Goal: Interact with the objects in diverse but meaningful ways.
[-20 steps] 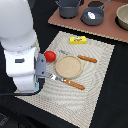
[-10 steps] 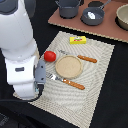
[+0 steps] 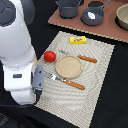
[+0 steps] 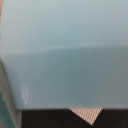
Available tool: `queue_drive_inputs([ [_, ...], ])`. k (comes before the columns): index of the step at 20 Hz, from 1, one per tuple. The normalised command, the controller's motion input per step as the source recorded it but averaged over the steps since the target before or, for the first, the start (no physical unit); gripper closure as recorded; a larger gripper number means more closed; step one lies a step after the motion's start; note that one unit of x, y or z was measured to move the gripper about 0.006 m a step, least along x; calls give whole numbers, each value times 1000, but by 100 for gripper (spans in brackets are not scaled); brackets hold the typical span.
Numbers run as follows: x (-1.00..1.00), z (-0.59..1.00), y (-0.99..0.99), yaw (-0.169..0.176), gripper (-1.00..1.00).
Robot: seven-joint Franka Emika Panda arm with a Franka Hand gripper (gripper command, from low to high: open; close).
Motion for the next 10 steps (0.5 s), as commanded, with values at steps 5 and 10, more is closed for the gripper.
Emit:
queue_drive_inputs([
  [5, 46, 976, 183, 10, 100],
  [10, 32, 1000, 486, 8, 100],
])
